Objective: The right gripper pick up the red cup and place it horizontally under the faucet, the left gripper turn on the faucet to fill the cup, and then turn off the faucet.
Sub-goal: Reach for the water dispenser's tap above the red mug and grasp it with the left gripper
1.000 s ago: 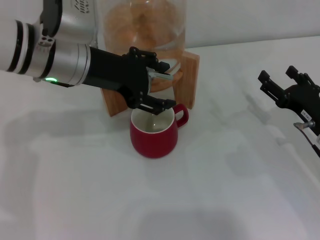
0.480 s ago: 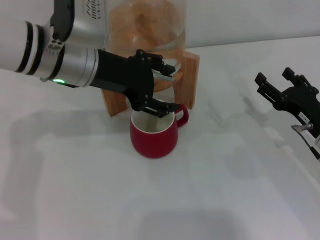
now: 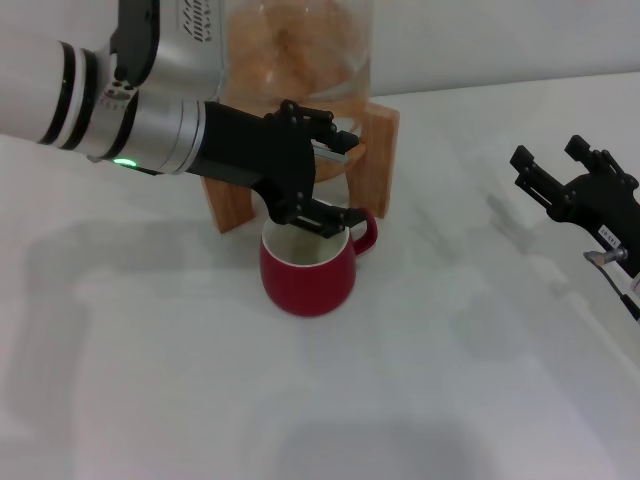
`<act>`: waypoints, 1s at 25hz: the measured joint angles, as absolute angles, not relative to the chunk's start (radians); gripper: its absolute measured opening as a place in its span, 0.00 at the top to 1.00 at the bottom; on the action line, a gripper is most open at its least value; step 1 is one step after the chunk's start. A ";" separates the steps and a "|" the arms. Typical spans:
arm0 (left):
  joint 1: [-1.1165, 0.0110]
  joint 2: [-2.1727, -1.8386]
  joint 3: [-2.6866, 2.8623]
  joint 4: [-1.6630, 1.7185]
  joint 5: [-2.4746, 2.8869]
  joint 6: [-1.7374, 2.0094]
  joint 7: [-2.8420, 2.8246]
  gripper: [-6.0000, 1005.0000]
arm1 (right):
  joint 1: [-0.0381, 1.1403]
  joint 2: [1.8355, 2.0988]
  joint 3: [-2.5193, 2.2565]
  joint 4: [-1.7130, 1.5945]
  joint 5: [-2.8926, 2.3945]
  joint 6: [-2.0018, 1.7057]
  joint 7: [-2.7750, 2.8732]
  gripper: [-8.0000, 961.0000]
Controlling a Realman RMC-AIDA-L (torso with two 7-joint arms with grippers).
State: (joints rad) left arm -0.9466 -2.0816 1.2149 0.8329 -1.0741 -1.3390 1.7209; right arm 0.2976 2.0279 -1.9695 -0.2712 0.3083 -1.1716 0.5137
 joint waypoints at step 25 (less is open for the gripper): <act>-0.935 -2.078 1.215 0.880 -1.058 -1.368 1.682 0.19 | 0.298 2.028 -1.968 -0.272 0.308 -1.170 0.514 0.10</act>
State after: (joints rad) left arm -0.9345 -2.0783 1.2148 0.8798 -1.0580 -1.3679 1.6823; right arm 0.2975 2.0279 -1.9679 -0.2715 0.3083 -1.1703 0.5139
